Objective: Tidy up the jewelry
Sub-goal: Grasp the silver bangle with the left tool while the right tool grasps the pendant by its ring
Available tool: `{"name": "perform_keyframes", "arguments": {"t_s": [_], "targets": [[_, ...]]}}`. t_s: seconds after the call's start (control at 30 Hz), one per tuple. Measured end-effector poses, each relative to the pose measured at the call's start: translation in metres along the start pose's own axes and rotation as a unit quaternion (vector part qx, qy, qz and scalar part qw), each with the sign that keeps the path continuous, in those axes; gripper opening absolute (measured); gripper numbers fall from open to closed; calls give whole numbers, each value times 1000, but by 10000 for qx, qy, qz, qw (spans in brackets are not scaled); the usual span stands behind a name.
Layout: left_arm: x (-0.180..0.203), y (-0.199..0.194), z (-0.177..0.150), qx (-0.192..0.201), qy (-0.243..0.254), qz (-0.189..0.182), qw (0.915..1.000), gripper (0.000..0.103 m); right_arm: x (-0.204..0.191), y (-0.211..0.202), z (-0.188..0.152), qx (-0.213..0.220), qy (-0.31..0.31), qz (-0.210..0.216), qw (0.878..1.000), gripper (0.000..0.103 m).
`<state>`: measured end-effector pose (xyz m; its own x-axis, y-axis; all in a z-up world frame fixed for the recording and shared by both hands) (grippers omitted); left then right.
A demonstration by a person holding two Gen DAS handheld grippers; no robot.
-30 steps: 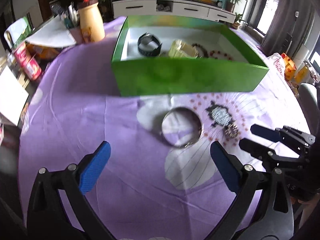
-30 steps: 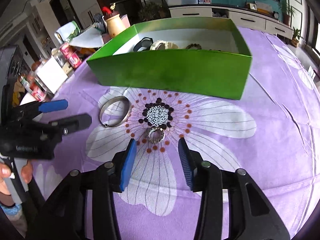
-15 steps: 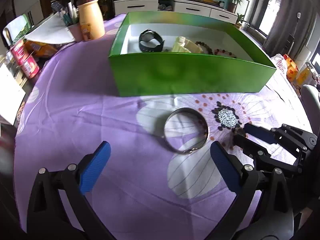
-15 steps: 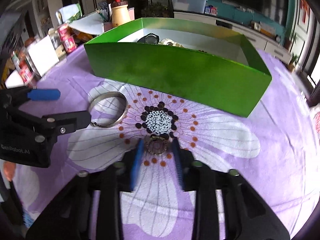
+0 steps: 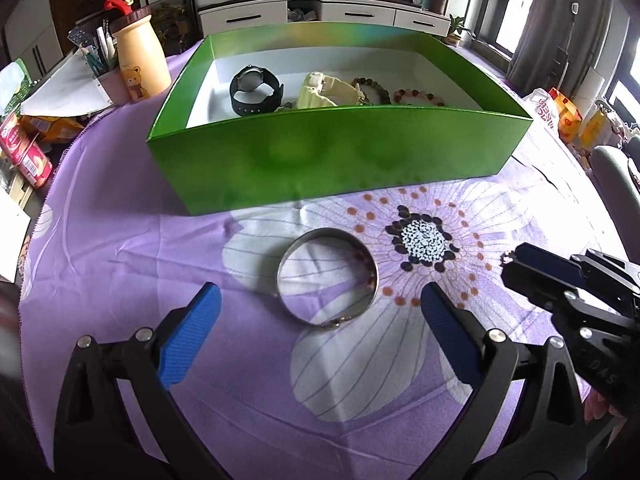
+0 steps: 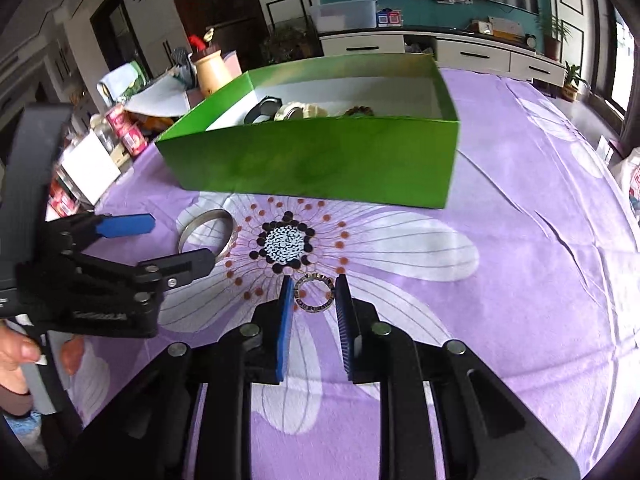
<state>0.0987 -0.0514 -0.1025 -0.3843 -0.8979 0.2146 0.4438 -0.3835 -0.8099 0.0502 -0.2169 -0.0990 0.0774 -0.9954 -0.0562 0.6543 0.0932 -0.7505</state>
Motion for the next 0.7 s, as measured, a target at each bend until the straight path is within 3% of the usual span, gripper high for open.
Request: {"name": "perform_keyframes", "arguments": {"t_s": [0.2,0.3,0.37,0.7], "targets": [[-17,-3,7,173,-267,-8,9995,99,3,-3,0,41,120,114,9999,21],[-24,-1,7,120,-352,-12,9993,83,3,-2,0,49,144,157,9998,21],[-26,4,8,26,-317,60,9995,65,3,-2,0,48,157,180,9997,21],[-17,16,9,-29,161,96,9998,30,1,-7,1,85,145,188,9997,21]]}}
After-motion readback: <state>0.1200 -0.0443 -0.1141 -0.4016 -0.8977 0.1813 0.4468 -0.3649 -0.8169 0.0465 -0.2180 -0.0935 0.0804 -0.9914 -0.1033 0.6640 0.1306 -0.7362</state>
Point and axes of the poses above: each gripper's, at about its wrist camera, not at the fingertips, and y roughly the way its jaws point, x to its right, z to its top, the point moved 1 cm from there along y, roughly the way its jaws point, and after that the axes turned 12 degrees about -z, right-handed, at the moved point
